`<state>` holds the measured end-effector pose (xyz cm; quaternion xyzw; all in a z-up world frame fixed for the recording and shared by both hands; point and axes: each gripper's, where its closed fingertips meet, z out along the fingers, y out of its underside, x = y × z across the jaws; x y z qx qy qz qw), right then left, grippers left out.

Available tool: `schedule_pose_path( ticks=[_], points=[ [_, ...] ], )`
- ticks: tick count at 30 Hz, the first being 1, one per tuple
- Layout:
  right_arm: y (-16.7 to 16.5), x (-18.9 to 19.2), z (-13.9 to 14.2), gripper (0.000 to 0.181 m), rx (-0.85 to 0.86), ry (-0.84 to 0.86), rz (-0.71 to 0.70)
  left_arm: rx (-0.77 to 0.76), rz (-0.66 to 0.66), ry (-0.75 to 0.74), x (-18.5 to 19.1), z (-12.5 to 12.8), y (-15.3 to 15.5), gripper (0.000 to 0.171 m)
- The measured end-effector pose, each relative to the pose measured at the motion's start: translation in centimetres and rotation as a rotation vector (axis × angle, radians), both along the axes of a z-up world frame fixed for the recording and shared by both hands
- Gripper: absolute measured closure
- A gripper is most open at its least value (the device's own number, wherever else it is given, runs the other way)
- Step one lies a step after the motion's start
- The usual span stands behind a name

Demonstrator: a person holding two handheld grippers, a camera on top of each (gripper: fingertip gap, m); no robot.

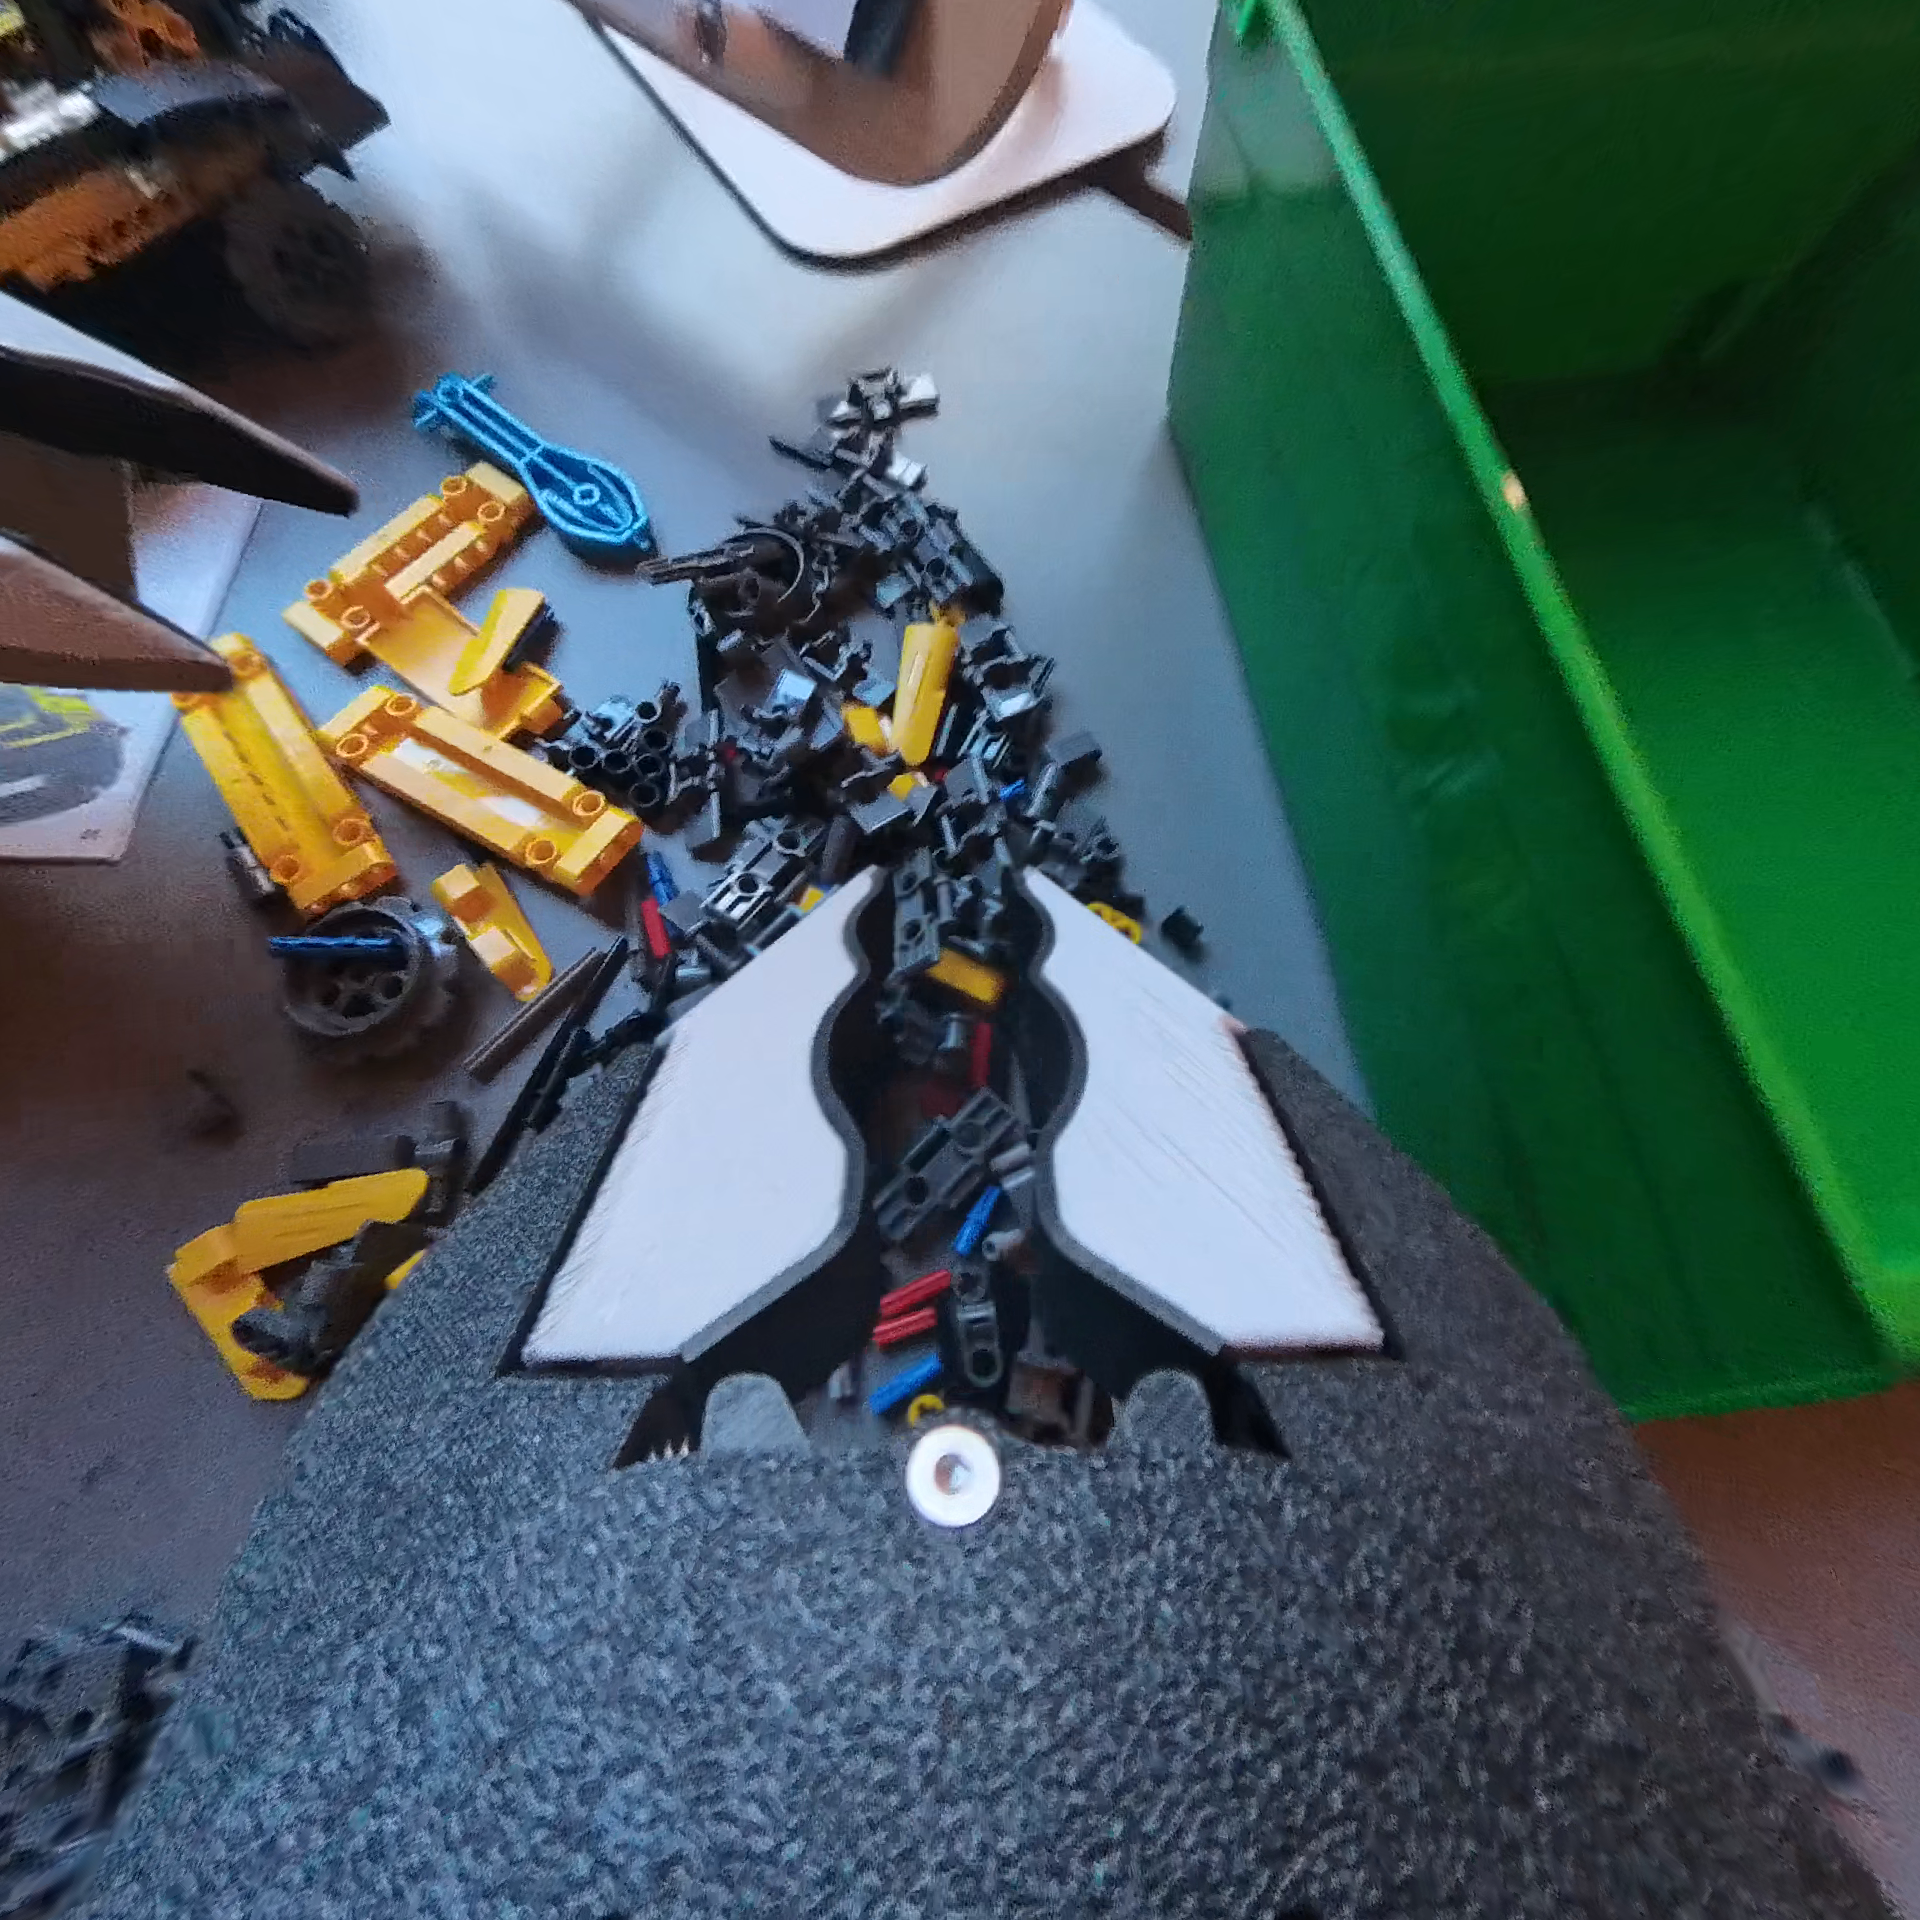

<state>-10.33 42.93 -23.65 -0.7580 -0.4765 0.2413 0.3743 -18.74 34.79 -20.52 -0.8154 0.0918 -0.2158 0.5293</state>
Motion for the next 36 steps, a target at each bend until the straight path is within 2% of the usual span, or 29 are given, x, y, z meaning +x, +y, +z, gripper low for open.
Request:
schedule_pose_path(
  ticks=[5, 11, 13, 19, 23, 25, 28, 30, 32, 36],
  points=[
    [-0.6, -0.2, -1.2, 0.159, -0.094, -0.006, -0.024, 0.02, 0.008, 0.073, -0.1, -0.3, -0.1, 0.128],
    [-1.0, -0.5, -2.8, 0.169, -0.178, -0.031, -0.024, 0.005, -0.017, 0.029, 0.3, -0.2, -0.3, 0.128],
    [-1.1, -0.8, -2.6, 0.178, -0.171, -0.02, -0.009, 0.01, -0.02, 0.033, 0.4, -0.1, -0.4, 0.128],
    [-1.8, -0.2, 0.1, 0.179, -0.054, 0.035, 0.025, 0.0, -0.023, 0.02, 0.3, -0.2, -0.4, 0.129],
    [-4.0, 2.8, 3.8, 0.178, 0.023, 0.132, -0.005, 0.013, -0.026, 0.004, 0.2, 0.3, -0.5, 0.131],
    [-5.6, 6.0, 4.1, 0.179, 0.072, 0.056, -0.032, 0.009, -0.035, -0.014, 0.3, 0.4, -0.6, 0.13],
    [-8.6, 11.9, 2.6, 0.178, 0.082, -0.111, -0.068, 0.006, -0.06, -0.045, 0.9, 0.7, -0.9, 0.13],
    [-10.6, 14.9, 1.3, 0.178, 0.036, -0.148, -0.097, 0.015, -0.074, -0.038, 1.3, 0.9, -1.1, 0.13],
    [-12.7, 16.7, -0.3, 0.178, -0.035, -0.163, -0.106, 0.02, -0.081, -0.016, 1.6, 0.9, -1.3, 0.129],
    [-14.5, 18.5, -3.2, 0.178, -0.11, -0.239, -0.128, 0.046, -0.088, 0.035, 1.9, 1.0, -1.5, 0.13]
  ],
)
